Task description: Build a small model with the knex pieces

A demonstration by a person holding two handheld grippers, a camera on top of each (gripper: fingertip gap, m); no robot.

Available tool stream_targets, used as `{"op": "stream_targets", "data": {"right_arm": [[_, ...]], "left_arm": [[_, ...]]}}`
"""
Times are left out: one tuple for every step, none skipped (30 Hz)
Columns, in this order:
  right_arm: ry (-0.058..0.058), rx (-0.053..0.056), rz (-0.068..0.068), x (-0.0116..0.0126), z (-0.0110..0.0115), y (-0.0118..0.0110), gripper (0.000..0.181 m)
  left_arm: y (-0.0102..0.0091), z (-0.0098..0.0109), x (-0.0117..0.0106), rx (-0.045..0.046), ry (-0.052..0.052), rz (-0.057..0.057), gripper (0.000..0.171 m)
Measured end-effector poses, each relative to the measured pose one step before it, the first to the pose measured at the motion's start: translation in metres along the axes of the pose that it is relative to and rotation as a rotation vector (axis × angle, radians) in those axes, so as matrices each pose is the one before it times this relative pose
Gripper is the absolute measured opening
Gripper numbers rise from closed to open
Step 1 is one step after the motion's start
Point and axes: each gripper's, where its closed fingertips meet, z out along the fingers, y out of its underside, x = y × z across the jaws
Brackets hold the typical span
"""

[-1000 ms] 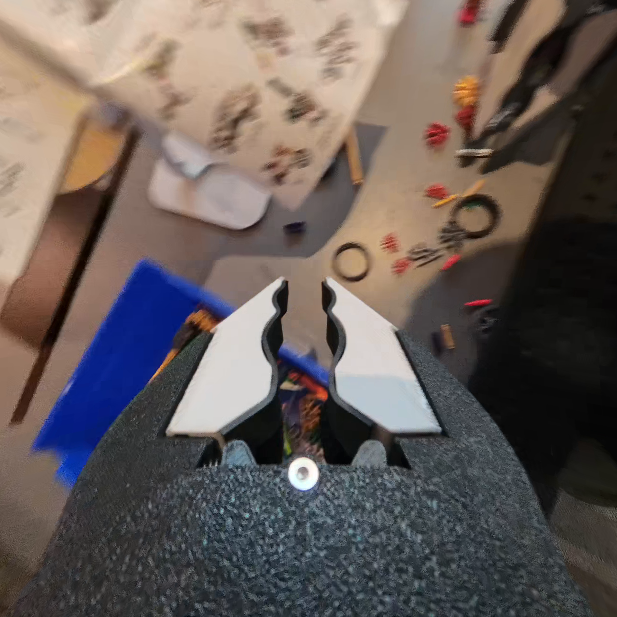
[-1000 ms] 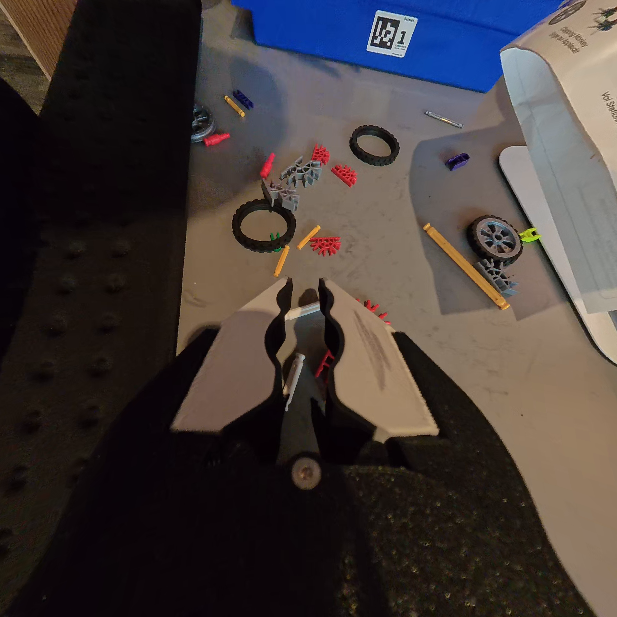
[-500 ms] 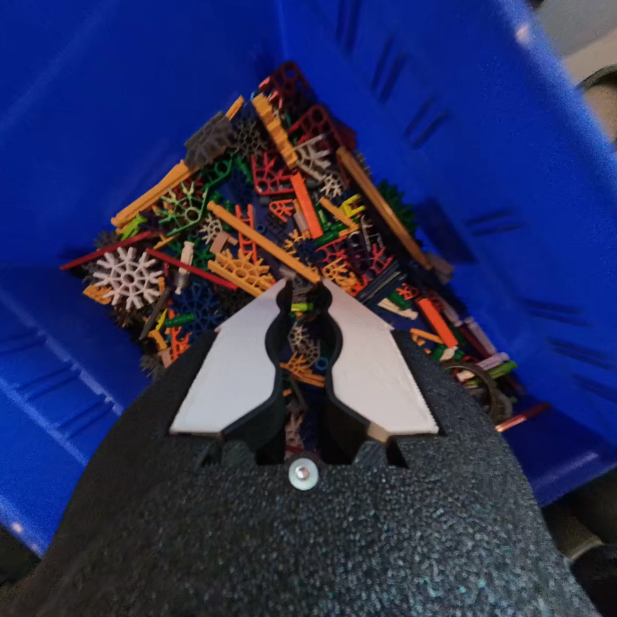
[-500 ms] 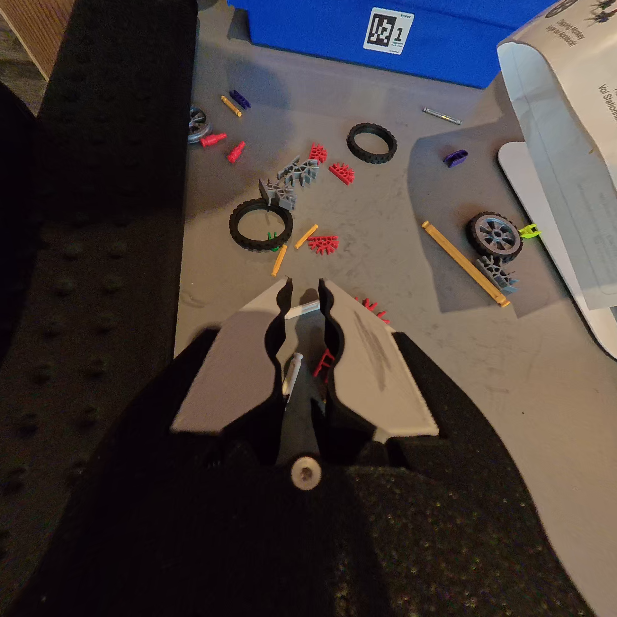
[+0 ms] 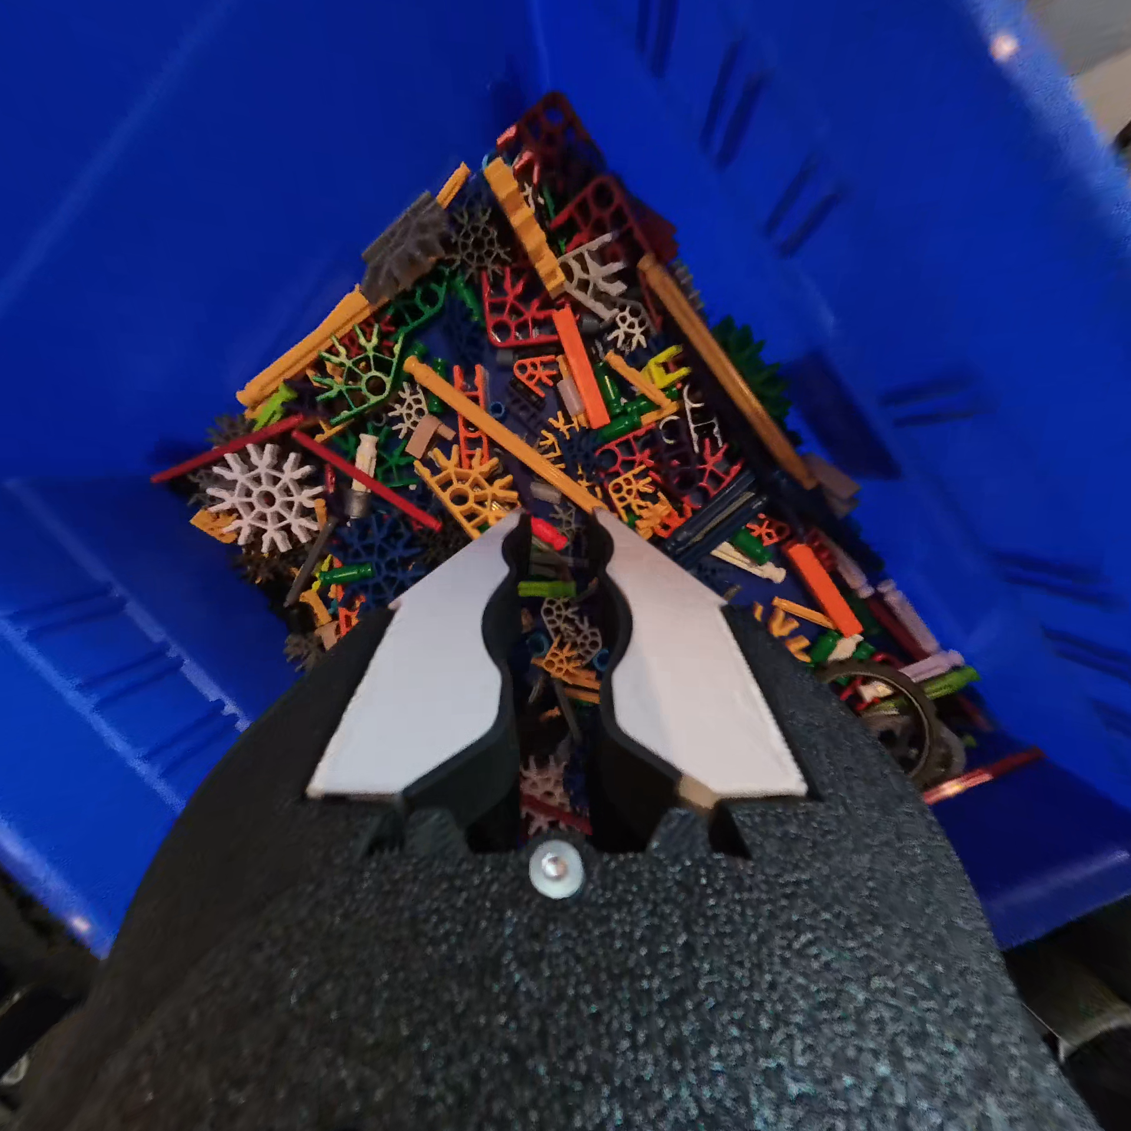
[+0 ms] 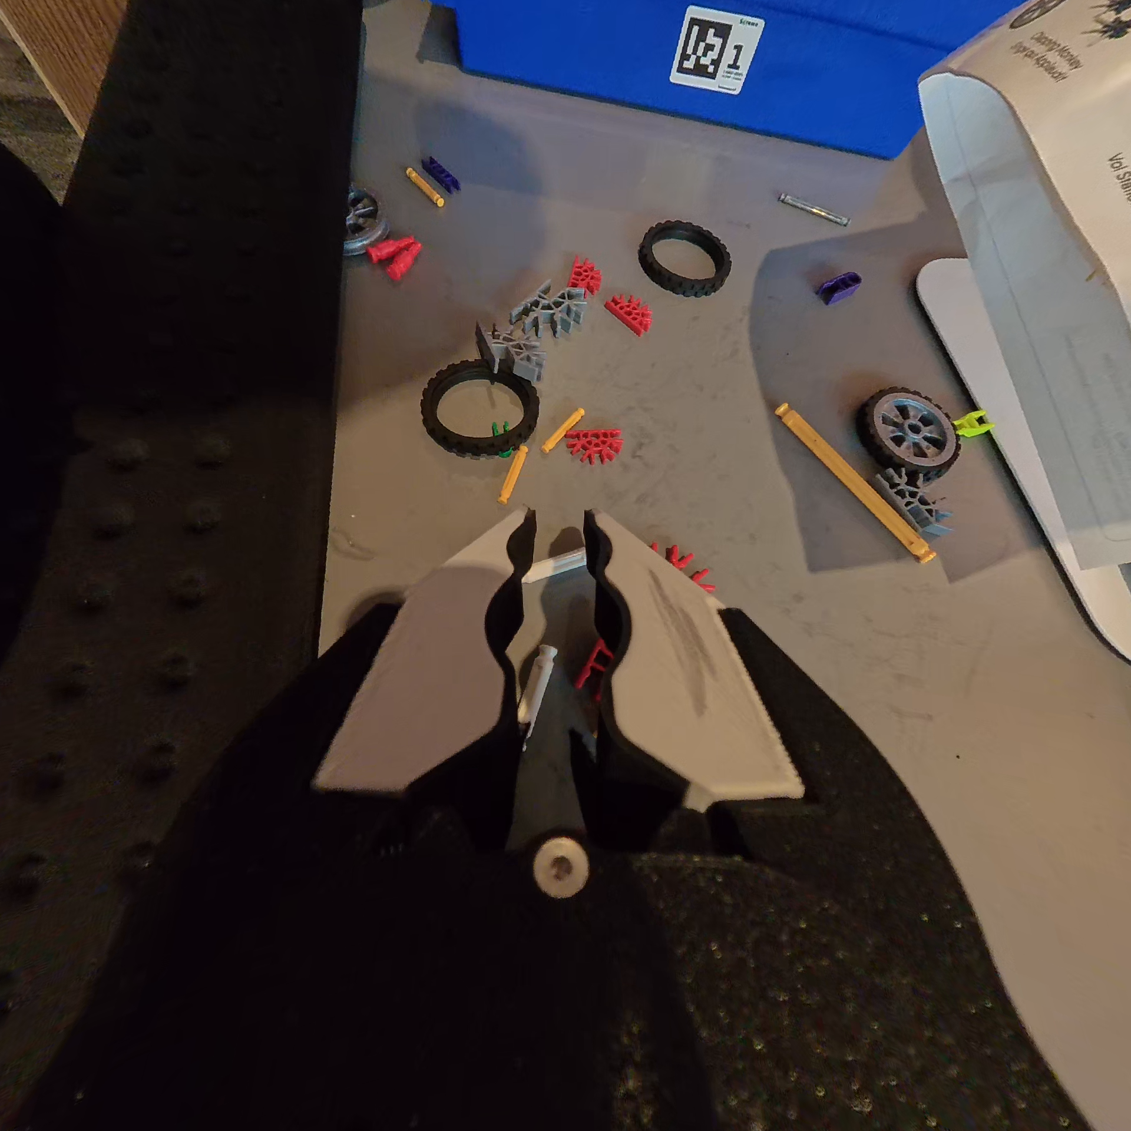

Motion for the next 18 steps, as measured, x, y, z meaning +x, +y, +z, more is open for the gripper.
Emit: {"op": "stream_targets", "data": {"right_arm": [[0.0009, -0.0016, -0.0009, -0.00004, -0.00007, 0.0004, 0.016], [0.001, -0.0018, -0.0007, 0.00008, -0.00006, 0.00031, 0.016], [0.0008, -0.0018, -0.0007, 0.00005, -0.00006, 0.00031, 0.016], [0.0001, -0.0015, -0.0011, -0.00011, 0.0001, 0.00028, 0.016], [-0.0005, -0.0008, -0.0012, -0.00017, 0.00003, 0.00001, 0.016], [-0.0007, -0.001, -0.0005, -0.00015, 0.00008, 0.00014, 0.016], [-0.0004, -0.0006, -0.0004, -0.00013, 0.0001, 0.00009, 0.016], [-0.0001, -0.0001, -0.0006, -0.00006, -0.00001, 0.0, 0.016], [0.0002, 0.0, -0.0003, 0.00005, 0.0, 0.00001, 0.016], [0.0004, 0.0, 0.0, -0.00003, -0.00005, -0.00011, 0.016], [0.0, 0.0, 0.0002, -0.00003, -0.00008, 0.00005, 0.016], [0.0003, -0.0001, 0.0001, 0.00002, -0.00009, 0.00007, 0.016], [0.0003, -0.0004, 0.0001, 0.00002, -0.00011, 0.00012, 0.016], [0.0002, -0.0006, 0.0, 0.00001, 0.00002, 0.00016, 0.016], [-0.0001, -0.0005, -0.0007, -0.00004, 0.00005, -0.00001, 0.016], [-0.0002, -0.0011, -0.0011, -0.00015, 0.00007, 0.00013, 0.016], [-0.0004, -0.0015, -0.0009, -0.00019, 0.00018, 0.00021, 0.016], [-0.0004, -0.0009, -0.0009, -0.00008, 0.00008, 0.00013, 0.016]], "left_arm": [[0.00294, 0.0047, -0.00002, -0.01848, -0.0006, -0.0059, 0.018], [0.00334, 0.00389, -0.00061, -0.01872, -0.0044, -0.0059, 0.018], [0.00188, 0.00249, -0.00235, -0.00891, -0.0158, -0.0055, 0.019], [-0.00108, 0.00011, -0.00059, 0.00869, -0.0036, -0.0089, 0.018], [0.00106, 0.00008, 0.00066, -0.0063, 0.0052, -0.0065, 0.019], [-0.00047, 0.00001, 0.00025, 0.00291, 0.0013, -0.0013, 0.018], [-0.00039, 0.00024, 0.00106, 0.00341, 0.0056, 0.0053, 0.016], [0.00002, 0.00018, 0.00073, 0.00139, 0.0068, -0.0034, 0.015], [0.00045, -0.00011, -0.00023, -0.00195, 0.0028, -0.0031, 0.015], [0.00028, -0.00017, -0.00023, 0.00009, -0.0025, 0.0096, 0.013], [0.00056, -0.00003, -0.00076, 0.00129, -0.0074, 0.0063, 0.013], [0.00085, -0.00025, -0.00075, -0.00154, -0.004, -0.0066, 0.013], [0.0015, -0.0005, -0.0006, -0.00334, -0.0043, 0.0028, 0.013], [0.0014, -0.00056, -0.00037, -0.00212, -0.0029, 0.0048, 0.013], [0.00121, -0.00047, -0.0006, 0.00074, -0.0026, 0.0008, 0.012], [0.00073, -0.00032, 0.0003, 0.00434, 0.0034, -0.0016, 0.012], [0.00047, -0.0003, 0.00041, 0.00466, 0.0049, -0.0039, 0.01], [0.00077, -0.00047, -0.00113, 0.0019, -0.0048, -0.0019, 0.005]]}}
